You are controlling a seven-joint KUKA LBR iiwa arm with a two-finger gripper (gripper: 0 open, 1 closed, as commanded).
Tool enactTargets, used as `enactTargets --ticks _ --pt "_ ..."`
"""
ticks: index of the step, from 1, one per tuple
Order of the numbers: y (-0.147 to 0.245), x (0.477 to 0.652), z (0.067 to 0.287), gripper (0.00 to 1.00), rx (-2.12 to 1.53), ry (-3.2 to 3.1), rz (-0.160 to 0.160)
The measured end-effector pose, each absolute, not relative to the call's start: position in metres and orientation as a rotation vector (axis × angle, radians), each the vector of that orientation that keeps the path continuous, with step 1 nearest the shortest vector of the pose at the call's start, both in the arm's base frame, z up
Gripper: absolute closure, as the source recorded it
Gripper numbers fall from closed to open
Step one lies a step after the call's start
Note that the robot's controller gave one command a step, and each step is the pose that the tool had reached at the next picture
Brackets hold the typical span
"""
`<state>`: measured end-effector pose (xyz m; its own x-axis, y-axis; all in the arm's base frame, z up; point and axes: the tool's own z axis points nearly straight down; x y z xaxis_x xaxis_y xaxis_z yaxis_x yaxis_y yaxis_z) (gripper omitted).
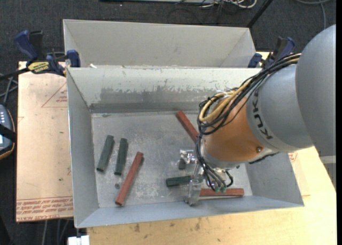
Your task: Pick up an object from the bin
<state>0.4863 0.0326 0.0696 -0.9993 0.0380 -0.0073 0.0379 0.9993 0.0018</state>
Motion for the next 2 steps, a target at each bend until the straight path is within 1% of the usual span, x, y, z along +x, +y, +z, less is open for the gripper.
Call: enactTargets --ticks 1,2 --pt "0.0423 0.4843 0.0707 1.00 -0.081 3.138 0.002" --pt "0.0423 0.4840 0.0705 1.00 -0.082 3.139 0.002"
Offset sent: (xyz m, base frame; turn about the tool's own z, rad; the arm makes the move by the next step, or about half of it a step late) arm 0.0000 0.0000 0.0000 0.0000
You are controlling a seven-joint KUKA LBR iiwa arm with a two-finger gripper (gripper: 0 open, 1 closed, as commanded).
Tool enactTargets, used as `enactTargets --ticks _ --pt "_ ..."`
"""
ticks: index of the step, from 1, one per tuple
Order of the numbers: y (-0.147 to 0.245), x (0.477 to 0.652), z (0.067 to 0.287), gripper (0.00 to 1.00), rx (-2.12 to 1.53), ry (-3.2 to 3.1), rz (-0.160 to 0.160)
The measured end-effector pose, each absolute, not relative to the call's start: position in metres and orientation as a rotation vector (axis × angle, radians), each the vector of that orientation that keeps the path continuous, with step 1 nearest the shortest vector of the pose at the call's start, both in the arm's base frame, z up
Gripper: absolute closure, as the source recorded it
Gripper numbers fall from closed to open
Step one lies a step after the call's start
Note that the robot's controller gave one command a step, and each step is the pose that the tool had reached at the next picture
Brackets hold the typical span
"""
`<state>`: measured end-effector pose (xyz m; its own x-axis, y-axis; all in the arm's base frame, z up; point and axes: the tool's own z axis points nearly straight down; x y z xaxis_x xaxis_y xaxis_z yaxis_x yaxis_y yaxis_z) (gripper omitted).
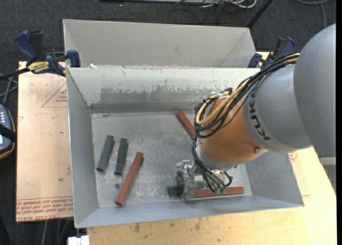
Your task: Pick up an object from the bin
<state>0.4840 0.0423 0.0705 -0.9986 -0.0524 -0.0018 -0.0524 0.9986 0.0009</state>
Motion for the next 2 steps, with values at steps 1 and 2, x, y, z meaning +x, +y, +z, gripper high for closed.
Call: enactTargets --ticks 1,2 --pt "0.042 0.483 0.073 1.00 -0.082 3.143 0.001" --pt "0.042 0.481 0.094 1.00 -0.082 3.151 0.001"
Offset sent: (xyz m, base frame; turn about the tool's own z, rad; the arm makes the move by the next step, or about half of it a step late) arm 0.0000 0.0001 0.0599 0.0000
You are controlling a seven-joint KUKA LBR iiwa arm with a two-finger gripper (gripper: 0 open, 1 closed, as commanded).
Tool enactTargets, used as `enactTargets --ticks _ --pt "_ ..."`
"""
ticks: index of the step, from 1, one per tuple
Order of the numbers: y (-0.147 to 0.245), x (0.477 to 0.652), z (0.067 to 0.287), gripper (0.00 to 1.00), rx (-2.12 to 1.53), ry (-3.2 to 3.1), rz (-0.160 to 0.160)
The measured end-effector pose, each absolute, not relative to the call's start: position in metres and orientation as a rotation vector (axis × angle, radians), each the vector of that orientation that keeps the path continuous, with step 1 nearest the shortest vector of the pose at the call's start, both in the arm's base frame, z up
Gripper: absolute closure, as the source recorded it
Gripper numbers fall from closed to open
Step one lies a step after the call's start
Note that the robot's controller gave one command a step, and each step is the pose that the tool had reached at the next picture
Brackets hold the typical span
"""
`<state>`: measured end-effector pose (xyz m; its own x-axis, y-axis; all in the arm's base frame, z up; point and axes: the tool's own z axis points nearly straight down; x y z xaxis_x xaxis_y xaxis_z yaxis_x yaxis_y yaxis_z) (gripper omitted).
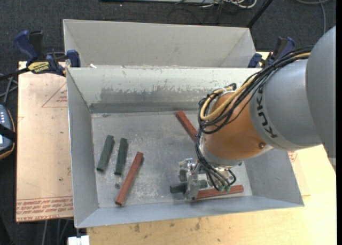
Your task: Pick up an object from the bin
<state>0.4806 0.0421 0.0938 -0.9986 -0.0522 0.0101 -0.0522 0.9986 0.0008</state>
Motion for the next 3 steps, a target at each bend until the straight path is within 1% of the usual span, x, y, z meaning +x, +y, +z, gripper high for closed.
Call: enactTargets --ticks 2,3 --pt "0.042 0.482 0.131 1.00 0.083 -3.142 -0.002" --pt "0.043 0.483 0.139 1.00 0.082 -3.145 -0.002"
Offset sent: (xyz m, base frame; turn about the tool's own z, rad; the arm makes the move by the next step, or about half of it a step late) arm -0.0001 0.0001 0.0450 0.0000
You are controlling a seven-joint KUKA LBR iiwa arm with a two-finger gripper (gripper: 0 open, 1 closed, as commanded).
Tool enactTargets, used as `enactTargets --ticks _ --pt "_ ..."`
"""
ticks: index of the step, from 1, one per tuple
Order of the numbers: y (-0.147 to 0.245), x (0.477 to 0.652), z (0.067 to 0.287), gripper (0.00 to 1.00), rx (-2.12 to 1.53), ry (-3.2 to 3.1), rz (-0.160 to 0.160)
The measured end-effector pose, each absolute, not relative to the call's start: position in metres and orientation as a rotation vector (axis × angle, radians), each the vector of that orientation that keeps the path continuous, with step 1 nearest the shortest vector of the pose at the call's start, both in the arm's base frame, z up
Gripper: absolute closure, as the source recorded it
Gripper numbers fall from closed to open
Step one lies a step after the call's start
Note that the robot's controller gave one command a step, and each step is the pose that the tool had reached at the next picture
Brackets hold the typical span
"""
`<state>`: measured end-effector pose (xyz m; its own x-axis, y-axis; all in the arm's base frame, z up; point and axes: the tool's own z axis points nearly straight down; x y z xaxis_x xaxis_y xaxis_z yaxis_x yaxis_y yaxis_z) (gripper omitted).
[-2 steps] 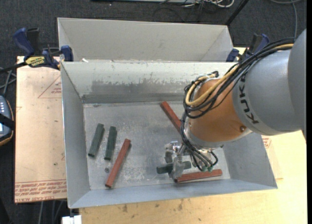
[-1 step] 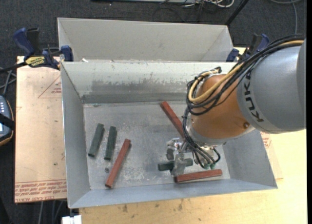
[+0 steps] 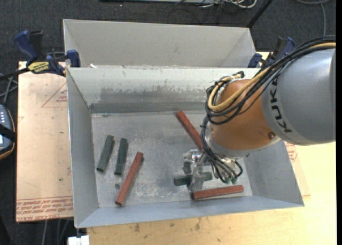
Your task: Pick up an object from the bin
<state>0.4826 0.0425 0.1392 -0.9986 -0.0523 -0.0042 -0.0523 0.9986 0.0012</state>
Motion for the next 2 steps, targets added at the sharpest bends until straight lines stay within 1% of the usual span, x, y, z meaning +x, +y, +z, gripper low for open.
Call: enactTargets --ticks 1,2 --pt "0.042 0.481 0.148 1.00 -0.082 3.144 0.001" --pt "0.042 0.481 0.163 1.00 -0.083 3.144 0.001"
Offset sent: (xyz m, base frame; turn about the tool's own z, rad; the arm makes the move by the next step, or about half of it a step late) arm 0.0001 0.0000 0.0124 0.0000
